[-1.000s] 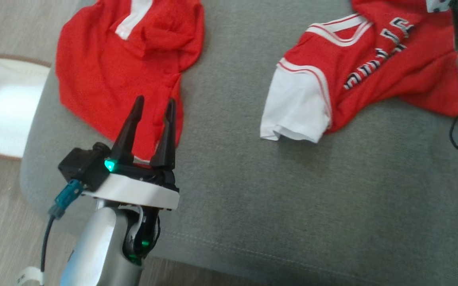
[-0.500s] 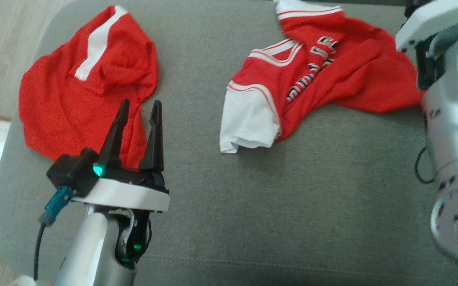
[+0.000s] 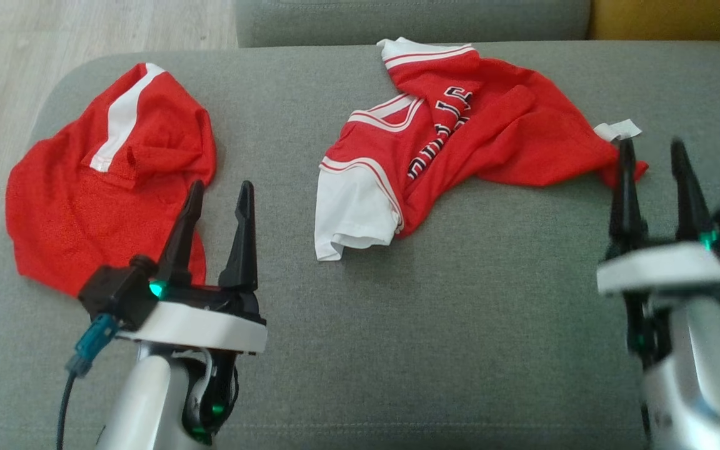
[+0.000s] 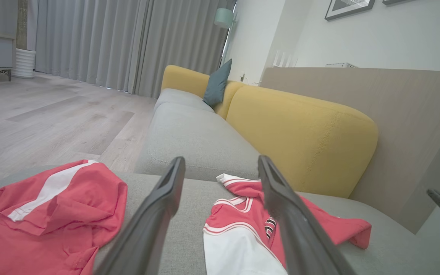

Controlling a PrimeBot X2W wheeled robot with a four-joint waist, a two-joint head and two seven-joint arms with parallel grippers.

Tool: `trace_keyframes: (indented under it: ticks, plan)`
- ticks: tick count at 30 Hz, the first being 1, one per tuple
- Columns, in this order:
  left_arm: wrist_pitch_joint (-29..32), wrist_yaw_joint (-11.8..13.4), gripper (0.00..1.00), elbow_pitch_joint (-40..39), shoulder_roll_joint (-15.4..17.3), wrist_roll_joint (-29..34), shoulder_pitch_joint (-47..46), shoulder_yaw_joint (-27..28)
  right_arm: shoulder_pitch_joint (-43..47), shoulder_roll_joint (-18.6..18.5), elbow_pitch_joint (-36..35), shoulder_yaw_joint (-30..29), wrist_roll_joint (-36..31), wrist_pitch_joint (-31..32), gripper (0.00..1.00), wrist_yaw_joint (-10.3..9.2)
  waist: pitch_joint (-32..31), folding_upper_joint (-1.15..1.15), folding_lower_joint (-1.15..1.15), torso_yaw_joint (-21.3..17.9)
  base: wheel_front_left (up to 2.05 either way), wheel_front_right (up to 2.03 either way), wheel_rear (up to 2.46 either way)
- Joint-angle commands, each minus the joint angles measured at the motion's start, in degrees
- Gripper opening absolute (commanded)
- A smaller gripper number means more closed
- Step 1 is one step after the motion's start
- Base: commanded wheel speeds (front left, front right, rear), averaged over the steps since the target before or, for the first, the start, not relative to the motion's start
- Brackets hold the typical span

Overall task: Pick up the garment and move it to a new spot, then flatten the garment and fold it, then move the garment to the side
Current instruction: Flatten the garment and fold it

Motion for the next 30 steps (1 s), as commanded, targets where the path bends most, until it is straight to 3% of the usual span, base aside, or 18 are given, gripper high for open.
trace_keyframes:
  ticks: [1,5,11,23,30]
  plan:
    - [-0.3,0.3,1.00,-2.0,0.4,0.7,-1.1,1.6,1.1,0.6,-5.3,1.5,1.1,-0.6,1.00,0.43,-0.2,0.00,0.00,0.0,0.00,0.00,0.00]
    - [-0.3,0.0,1.00,-1.6,0.4,1.5,-0.2,1.0,9.5,0.6,-12.8,1.7,-1.2,-0.6,1.00,0.43,-0.4,0.00,0.00,-0.1,0.00,0.00,0.00]
    - [-0.3,-0.4,1.00,-1.1,0.4,2.1,0.6,1.2,14.5,0.6,-16.9,1.8,-0.4,-0.6,1.00,0.43,-0.1,0.00,0.00,-0.3,0.00,0.00,0.00]
    - [-0.3,-0.7,1.00,-0.8,0.4,2.0,0.6,1.0,14.8,0.6,-17.2,4.5,-1.1,-0.6,1.00,0.43,1.4,0.00,0.00,1.0,0.00,0.00,0.00]
    - [-0.3,-0.8,1.00,-0.6,0.4,1.4,-0.4,0.4,10.5,0.6,-15.5,4.7,-2.6,0.6,1.00,0.43,3.9,0.00,0.00,3.6,0.00,0.00,0.00]
